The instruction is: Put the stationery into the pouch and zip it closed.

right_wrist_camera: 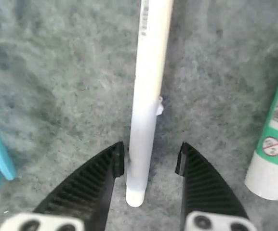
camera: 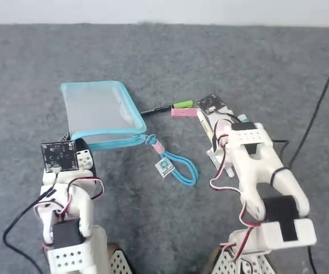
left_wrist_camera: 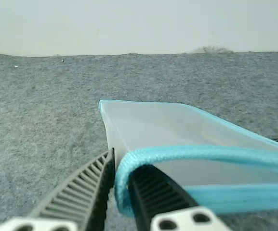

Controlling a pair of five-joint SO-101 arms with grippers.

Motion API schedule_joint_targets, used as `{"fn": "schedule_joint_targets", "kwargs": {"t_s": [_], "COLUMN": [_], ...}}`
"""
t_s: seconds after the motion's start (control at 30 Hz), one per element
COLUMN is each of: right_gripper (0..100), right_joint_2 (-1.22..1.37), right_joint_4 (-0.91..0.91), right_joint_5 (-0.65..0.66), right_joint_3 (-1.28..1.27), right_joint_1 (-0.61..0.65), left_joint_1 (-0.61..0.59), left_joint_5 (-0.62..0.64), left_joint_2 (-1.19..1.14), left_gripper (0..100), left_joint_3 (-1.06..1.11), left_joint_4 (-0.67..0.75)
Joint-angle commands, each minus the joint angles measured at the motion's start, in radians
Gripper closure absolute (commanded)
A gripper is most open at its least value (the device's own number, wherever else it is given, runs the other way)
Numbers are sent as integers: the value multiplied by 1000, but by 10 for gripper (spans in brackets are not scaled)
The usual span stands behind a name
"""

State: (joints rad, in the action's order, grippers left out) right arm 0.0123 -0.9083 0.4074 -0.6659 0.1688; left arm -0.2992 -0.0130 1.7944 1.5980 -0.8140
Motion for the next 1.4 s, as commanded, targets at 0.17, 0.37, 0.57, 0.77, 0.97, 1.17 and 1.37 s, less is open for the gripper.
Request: {"fn": "schedule_joint_targets", "kwargs": {"t_s": [0.17, 0.37, 0.57, 0.77, 0.97, 1.17, 1.37], "right_gripper": [991, 992, 993, 993, 993, 993, 993], "right_joint_2": [-2, -133, -467, -725, -855, -777, -644], "right_joint_4": [12, -134, -358, -567, -676, -677, -648], "right_joint_5": [-12, -9, -3, 83, 126, 123, 104], "right_joint_3": [14, 61, 68, 68, 66, 68, 143], "right_joint_1": [-10, -18, 24, 197, 410, 455, 452], "left_joint_1": [12, 57, 195, 230, 230, 230, 230], "left_joint_5": [-9, -5, -3, -8, -8, -9, -9], "left_joint_2": [23, 21, 23, 23, 23, 23, 23], "left_gripper": [988, 988, 988, 988, 988, 988, 988], "left_joint_3": [-27, -15, 30, 35, 35, 35, 35], "left_joint_4": [34, 32, 32, 34, 34, 34, 32]}}
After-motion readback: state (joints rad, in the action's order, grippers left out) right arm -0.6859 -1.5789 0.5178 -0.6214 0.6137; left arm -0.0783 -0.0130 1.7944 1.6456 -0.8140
